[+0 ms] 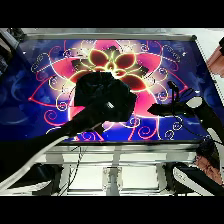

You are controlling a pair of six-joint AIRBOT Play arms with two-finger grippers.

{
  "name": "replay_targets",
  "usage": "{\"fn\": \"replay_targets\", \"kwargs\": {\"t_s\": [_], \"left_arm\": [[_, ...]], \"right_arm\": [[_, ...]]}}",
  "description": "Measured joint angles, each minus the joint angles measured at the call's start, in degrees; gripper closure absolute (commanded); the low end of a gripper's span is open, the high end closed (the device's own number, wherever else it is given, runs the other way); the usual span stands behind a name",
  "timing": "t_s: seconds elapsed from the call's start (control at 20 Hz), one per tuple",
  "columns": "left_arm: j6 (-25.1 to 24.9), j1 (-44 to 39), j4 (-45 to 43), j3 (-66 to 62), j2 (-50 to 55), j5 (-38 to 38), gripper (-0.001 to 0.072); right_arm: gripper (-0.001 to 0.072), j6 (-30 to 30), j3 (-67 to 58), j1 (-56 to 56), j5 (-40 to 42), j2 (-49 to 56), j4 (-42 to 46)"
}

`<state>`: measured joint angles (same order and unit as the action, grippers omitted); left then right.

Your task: Fold the clothes and pants, and hang the long-sleeved shirts on hangers.

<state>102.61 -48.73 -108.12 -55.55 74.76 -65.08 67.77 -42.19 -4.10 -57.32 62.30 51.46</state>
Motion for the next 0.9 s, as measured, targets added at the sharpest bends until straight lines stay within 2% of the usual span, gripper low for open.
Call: {"fn": "replay_targets", "kwargs": {"t_s": [0.2, 0.3, 0.45, 0.6, 0.8, 0.9], "left_arm": [[0.1, 9.9, -6.4, 0.0, -18.3, -5.3, 0.0686], [-1.3, 18.2, -9.9, -0.1, -28.5, -8.0, 0.0686], [-6.1, 33.9, -13.8, 0.0, -41.0, -10.0, 0.0686], [-12.2, 49.2, -15.5, 0.0, -47.4, -9.5, 0.0686], [-16.1, 60.2, -16.7, 0.0, -47.9, -5.1, 0.0686], [-17.1, 62.6, -17.7, 0.0, -45.8, -3.5, 0.0686]], "right_arm": [[0.0401, -2.3, 0.0, 0.0, -1.6, 0.0, -1.7], [0.0401, -5.3, -0.1, 0.2, -2.3, 0.0, -4.9], [0.0399, -9.8, -0.4, 2.6, -3.0, 0.0, -9.9], [0.0372, -12.7, -2.0, 7.9, -1.7, 0.0, -11.9], [0.037, -14.2, -6.5, 14.9, 2.7, 0.0, -8.3], [0.0214, -14.5, -9.3, 16.5, 5.7, 0.8, -4.2]]}}
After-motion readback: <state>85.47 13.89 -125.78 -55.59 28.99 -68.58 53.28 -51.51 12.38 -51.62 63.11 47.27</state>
